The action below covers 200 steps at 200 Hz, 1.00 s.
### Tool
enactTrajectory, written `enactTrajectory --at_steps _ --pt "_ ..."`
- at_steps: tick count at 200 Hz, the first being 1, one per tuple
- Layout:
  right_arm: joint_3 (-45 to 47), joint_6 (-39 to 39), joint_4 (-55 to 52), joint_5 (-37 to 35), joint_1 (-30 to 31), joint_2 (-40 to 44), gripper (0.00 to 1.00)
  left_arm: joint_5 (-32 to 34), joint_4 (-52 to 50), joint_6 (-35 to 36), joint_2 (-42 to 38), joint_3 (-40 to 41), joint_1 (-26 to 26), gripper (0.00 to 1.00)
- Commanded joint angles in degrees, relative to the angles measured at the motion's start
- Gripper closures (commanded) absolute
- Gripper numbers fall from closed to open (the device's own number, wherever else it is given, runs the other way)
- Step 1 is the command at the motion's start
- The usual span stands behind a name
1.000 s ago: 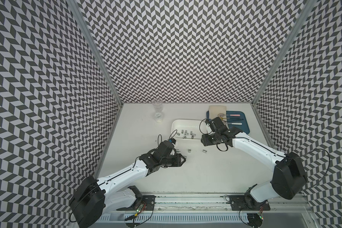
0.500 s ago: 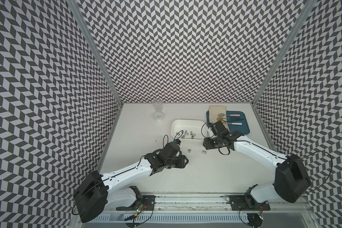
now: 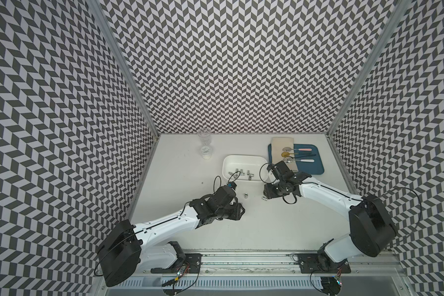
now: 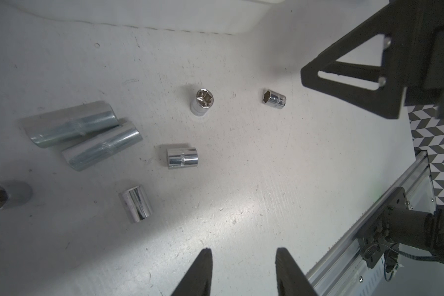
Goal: Put the socket on the desktop into the storage box
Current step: Pick up the socket head at the center of the board.
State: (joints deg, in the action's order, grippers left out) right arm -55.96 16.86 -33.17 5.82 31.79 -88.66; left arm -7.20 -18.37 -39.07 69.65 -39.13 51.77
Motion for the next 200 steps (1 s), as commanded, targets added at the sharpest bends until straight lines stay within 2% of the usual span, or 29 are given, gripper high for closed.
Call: enactTrajectory --at_steps 1,67,128,170,200 --pt "0.15 -1.1 2.64 0.57 0.59 -1.92 0.51 0.61 -0.38 0.49 -0.77 -0.26 0.26 0.56" --pt "-0.9 -1.97 3.29 0.61 1.78 -5.94 0.52 0.8 0.07 -0.2 -1.18 0.7 0.29 0.56" --pt "-0.9 -2.44 3.82 0.68 2.88 -8.02 0.57 0.8 0.24 -0.53 -1.44 1.06 0.2 0.56" --pt "-0.46 -2.36 3.65 0.18 3.73 -8.28 0.65 0.81 0.58 -0.86 -1.49 1.28 0.1 0.56" --pt "-0.63 -2.52 3.29 -0.76 4.24 -8.78 0.65 0.77 0.78 -1.01 -1.42 1.19 0.13 0.56"
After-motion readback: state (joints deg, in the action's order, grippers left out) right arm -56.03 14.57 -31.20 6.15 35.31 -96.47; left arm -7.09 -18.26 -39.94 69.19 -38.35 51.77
